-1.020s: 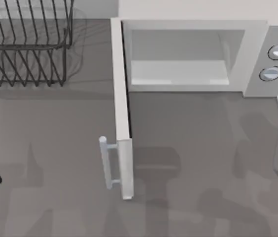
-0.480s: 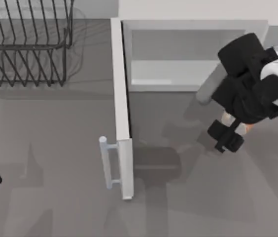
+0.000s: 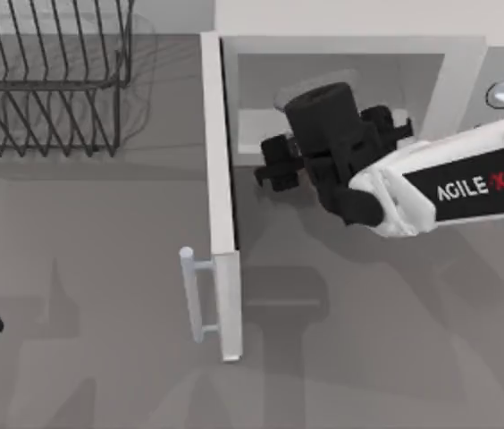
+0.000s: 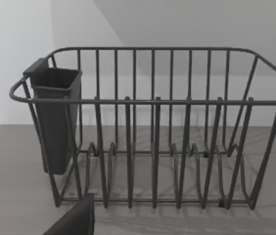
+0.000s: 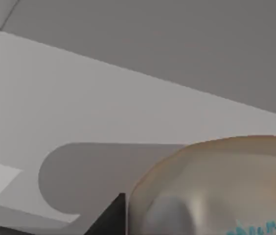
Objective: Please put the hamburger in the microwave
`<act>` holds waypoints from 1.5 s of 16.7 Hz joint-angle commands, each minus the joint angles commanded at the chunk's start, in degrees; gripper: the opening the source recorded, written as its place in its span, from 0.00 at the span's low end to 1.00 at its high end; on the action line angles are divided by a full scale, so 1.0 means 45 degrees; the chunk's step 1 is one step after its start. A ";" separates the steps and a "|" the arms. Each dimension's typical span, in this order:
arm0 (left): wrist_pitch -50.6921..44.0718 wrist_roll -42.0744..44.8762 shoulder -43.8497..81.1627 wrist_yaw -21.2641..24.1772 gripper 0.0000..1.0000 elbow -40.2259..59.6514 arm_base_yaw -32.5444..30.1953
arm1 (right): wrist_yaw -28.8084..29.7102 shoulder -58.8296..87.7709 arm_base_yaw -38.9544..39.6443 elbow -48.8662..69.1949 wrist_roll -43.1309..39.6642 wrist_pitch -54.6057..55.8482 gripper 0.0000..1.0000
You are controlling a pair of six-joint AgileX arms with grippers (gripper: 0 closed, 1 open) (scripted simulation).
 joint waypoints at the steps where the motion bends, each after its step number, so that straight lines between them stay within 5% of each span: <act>1: 0.0000 0.0000 0.0000 0.0000 1.00 0.0000 0.0000 | 0.0356 0.0439 0.0153 0.0225 0.0681 0.0841 0.00; 6: 0.0000 0.0000 0.0000 0.0000 1.00 0.0000 0.0000 | 0.1414 0.1564 0.0575 0.0976 0.2692 0.3034 0.00; 15: 0.0000 0.0000 0.0000 0.0000 1.00 0.0000 0.0000 | 0.0912 0.1729 0.0368 0.1609 0.2575 0.3273 0.00; 25: 0.0000 0.0000 0.0000 0.0000 1.00 0.0000 0.0000 | -0.0783 0.6014 -0.1076 0.8995 0.1547 0.0250 0.00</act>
